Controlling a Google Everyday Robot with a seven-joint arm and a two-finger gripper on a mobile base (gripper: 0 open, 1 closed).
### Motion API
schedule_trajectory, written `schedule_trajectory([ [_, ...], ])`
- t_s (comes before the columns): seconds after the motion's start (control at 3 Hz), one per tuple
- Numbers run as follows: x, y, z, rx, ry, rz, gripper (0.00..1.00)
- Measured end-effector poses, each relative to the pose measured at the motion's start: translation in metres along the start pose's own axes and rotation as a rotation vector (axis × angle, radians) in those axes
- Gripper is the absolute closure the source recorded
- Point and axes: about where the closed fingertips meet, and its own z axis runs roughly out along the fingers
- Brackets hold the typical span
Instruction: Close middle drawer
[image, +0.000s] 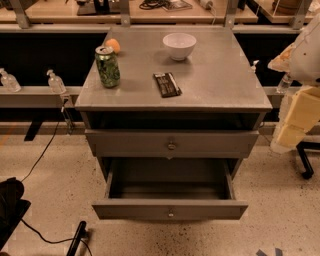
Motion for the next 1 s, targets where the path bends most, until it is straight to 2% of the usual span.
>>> schedule_trajectory([
  [0.33, 0.000, 0.000, 0.004, 0.010, -0.009, 0.002, 0.00],
  [0.67, 0.002, 0.002, 0.035, 0.047, -0.044, 0.020, 0.00],
  [1.0, 0.007, 0.020, 0.106, 0.028, -0.061, 0.056, 0.00],
])
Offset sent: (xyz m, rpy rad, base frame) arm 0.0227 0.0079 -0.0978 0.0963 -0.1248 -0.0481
